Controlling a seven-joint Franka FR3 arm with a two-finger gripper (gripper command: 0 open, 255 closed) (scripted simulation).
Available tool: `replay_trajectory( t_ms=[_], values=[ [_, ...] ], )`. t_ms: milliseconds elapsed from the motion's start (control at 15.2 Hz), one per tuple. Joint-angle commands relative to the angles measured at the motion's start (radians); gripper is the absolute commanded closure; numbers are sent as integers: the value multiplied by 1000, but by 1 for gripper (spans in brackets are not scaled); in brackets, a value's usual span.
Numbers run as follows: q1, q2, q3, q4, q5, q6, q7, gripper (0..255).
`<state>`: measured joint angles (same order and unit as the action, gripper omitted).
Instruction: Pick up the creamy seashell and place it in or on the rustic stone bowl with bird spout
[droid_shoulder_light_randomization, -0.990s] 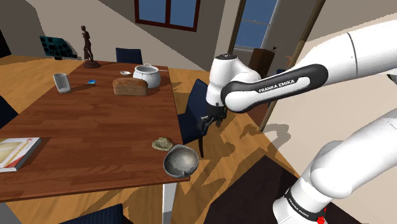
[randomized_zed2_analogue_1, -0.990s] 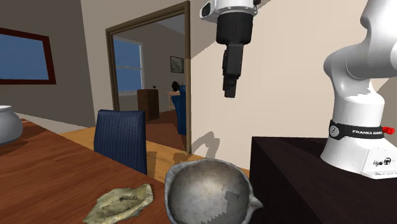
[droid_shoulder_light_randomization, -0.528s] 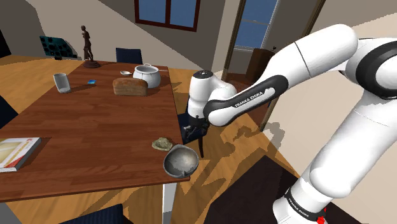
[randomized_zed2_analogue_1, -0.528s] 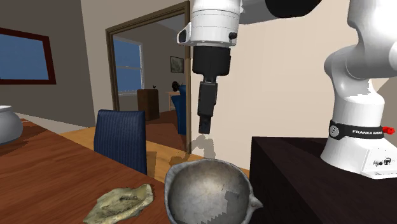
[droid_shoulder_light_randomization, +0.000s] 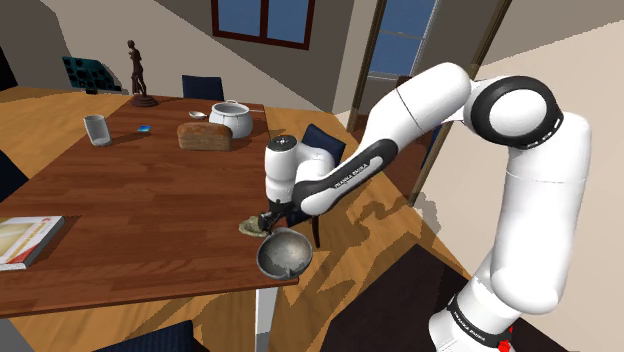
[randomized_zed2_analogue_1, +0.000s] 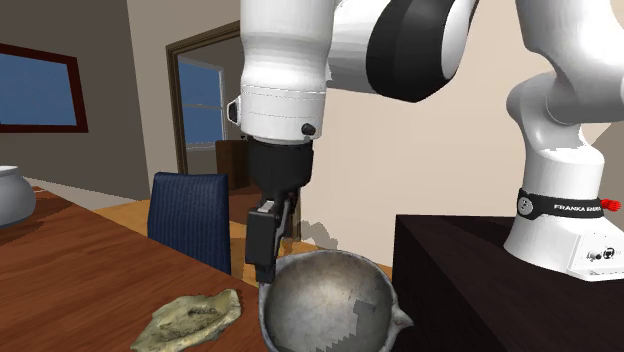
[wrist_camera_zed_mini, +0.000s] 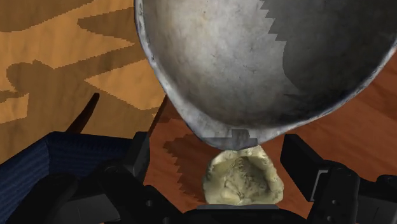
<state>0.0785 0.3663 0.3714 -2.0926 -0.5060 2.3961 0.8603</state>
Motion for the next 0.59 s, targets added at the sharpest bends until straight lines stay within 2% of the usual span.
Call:
replay_trajectory(
  t_ms=[0,198,528],
  values=[
    [36,88,-23,79,-52,-3,44,0],
    [85,209,-58,198,-104,-12,85,0],
    [96,263,-81,221,-131,18,102,0]
  ],
)
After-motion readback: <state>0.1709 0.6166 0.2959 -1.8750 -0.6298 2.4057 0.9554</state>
